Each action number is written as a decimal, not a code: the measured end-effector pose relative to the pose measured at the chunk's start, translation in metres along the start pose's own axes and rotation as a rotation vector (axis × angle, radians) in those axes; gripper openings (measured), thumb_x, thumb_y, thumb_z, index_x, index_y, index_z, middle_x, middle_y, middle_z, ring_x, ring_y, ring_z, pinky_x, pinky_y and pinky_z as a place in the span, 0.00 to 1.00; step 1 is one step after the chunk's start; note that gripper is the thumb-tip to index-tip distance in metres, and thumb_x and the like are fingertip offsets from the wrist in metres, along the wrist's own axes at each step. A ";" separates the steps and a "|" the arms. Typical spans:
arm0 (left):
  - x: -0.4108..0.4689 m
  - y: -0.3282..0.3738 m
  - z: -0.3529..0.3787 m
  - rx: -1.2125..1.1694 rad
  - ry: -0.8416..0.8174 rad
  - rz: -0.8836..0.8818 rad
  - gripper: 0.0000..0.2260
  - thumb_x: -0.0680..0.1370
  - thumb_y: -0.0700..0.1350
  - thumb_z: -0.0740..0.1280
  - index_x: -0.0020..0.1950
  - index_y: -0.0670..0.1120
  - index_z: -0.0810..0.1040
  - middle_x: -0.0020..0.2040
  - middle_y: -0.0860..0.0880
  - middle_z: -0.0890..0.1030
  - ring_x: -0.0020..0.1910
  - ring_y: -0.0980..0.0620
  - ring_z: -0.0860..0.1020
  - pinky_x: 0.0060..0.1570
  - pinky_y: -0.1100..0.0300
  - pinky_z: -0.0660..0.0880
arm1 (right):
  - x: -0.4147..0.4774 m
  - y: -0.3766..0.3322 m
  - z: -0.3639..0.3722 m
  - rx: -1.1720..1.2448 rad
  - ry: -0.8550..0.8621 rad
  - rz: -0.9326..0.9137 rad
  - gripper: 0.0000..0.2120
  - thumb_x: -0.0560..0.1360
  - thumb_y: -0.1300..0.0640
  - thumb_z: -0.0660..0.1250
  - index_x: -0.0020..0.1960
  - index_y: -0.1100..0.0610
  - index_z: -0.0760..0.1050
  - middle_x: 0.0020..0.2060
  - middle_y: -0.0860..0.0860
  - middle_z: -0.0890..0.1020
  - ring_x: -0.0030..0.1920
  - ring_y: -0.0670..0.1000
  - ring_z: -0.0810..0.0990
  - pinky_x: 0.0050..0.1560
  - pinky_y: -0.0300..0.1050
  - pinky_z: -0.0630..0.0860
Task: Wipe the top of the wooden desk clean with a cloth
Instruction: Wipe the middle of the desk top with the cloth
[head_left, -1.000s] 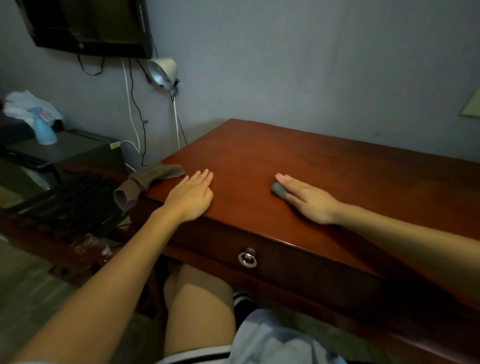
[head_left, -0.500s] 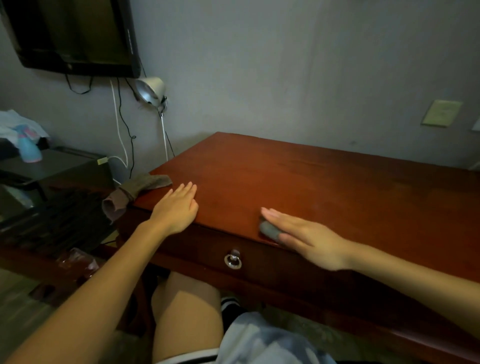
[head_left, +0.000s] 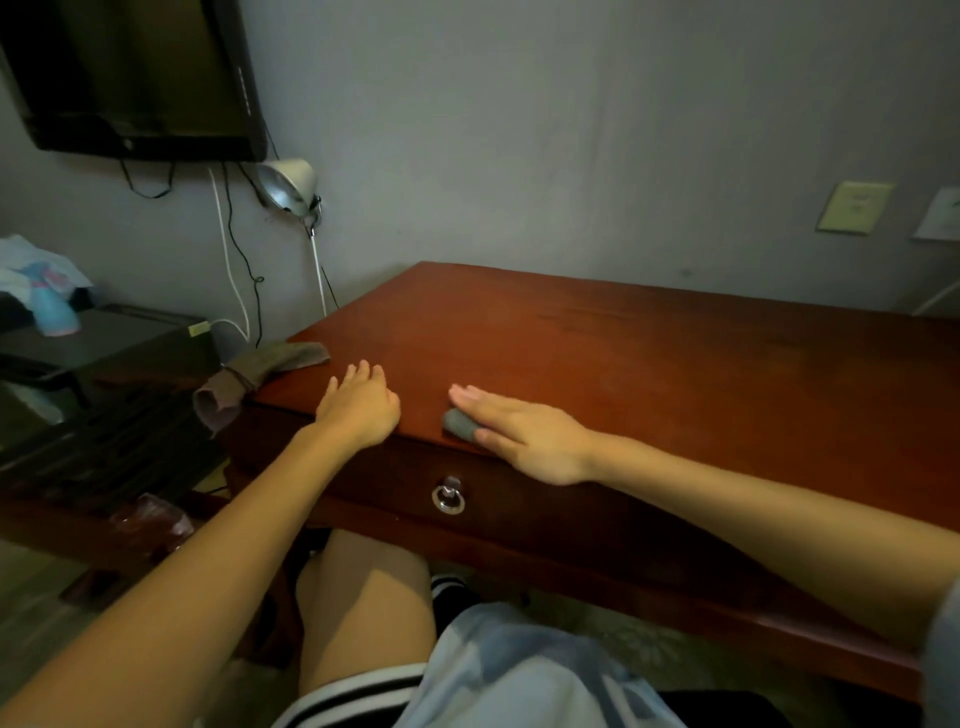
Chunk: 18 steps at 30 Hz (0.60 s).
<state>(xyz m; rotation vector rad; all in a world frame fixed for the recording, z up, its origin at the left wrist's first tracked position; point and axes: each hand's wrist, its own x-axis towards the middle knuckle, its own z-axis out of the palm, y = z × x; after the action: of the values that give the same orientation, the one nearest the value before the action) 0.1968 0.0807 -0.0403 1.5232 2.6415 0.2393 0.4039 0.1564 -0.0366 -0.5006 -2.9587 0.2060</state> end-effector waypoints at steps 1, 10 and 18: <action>-0.001 0.004 -0.001 -0.004 -0.012 0.010 0.24 0.83 0.45 0.47 0.78 0.39 0.49 0.79 0.41 0.47 0.78 0.45 0.47 0.75 0.51 0.46 | -0.014 -0.001 -0.001 0.010 0.002 -0.027 0.25 0.83 0.54 0.51 0.78 0.55 0.49 0.76 0.46 0.51 0.75 0.39 0.47 0.67 0.24 0.39; -0.009 0.071 0.005 -0.043 0.023 0.263 0.24 0.84 0.49 0.48 0.79 0.42 0.51 0.79 0.44 0.48 0.78 0.48 0.47 0.75 0.53 0.45 | -0.103 0.089 -0.040 0.073 -0.026 0.294 0.23 0.82 0.50 0.51 0.75 0.43 0.49 0.74 0.38 0.52 0.75 0.40 0.51 0.72 0.34 0.47; -0.004 0.080 0.021 -0.047 0.023 0.251 0.24 0.84 0.51 0.46 0.79 0.45 0.51 0.79 0.48 0.50 0.78 0.52 0.48 0.75 0.55 0.44 | -0.021 0.090 -0.028 -0.030 0.021 0.390 0.24 0.83 0.48 0.48 0.78 0.50 0.49 0.77 0.46 0.53 0.76 0.44 0.51 0.73 0.39 0.47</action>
<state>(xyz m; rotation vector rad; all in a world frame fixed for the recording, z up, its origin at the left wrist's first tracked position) 0.2700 0.1187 -0.0471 1.8449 2.4371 0.3341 0.4564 0.2365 -0.0250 -1.0738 -2.8170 0.1926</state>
